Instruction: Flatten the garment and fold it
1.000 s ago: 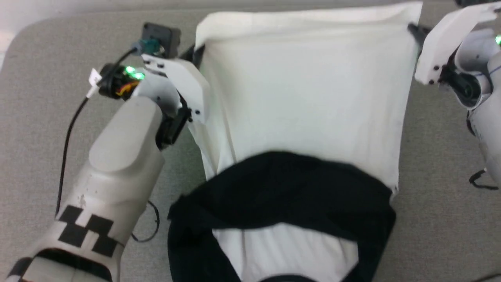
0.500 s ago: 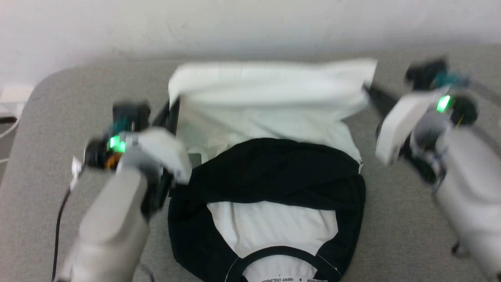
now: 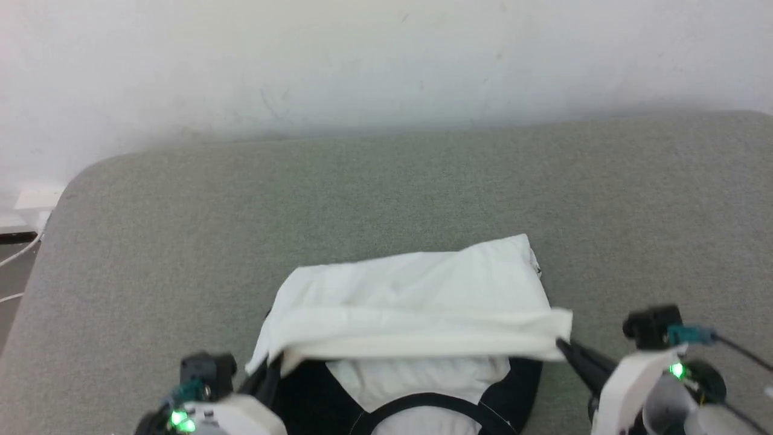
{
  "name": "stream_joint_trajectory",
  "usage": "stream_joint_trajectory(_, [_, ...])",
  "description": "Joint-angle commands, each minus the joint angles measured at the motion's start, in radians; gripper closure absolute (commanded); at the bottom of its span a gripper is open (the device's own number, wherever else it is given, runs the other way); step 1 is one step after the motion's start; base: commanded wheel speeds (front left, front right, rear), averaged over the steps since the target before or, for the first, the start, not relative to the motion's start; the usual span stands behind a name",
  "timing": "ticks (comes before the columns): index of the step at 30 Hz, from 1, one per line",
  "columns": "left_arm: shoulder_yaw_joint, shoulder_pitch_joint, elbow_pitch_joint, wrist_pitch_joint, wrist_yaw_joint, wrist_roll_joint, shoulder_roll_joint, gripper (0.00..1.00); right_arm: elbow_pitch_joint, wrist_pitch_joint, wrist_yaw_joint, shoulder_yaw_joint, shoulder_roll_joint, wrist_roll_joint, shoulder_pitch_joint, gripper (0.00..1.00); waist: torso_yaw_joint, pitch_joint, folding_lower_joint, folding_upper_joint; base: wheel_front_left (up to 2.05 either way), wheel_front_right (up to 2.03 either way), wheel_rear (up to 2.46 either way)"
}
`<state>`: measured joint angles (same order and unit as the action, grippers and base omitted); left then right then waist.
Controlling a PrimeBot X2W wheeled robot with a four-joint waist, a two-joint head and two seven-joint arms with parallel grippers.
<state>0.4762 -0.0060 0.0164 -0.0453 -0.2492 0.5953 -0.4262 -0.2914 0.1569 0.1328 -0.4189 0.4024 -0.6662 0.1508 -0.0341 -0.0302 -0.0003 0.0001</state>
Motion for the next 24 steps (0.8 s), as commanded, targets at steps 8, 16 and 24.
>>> stream_joint_trajectory(8, [0.034, 0.157, -0.019, -0.084, -0.013, 0.088, 0.002, 0.00, 0.083, 0.087, -0.002, 0.118, -0.077, 0.102, -0.218, 0.31, -0.014, 0.019, 0.0003, -0.0001, 0.00, 0.00, 0.00])
stream_joint_trajectory(16, [0.001, 0.210, 0.005, -0.027, -0.034, 0.114, 0.017, 0.00, 0.170, 0.137, -0.002, 0.198, -0.146, 0.166, -0.379, 0.00, -0.002, 0.042, 0.0003, -0.0001, 0.00, 0.00, 0.00])
stream_joint_trajectory(24, [-0.086, 0.201, -0.018, 0.184, -0.052, 0.081, 0.032, 0.00, 0.386, 0.106, -0.002, 0.331, -0.196, 0.203, -0.453, 0.00, 0.009, 0.065, 0.0003, -0.0001, 0.00, 0.00, 0.00])
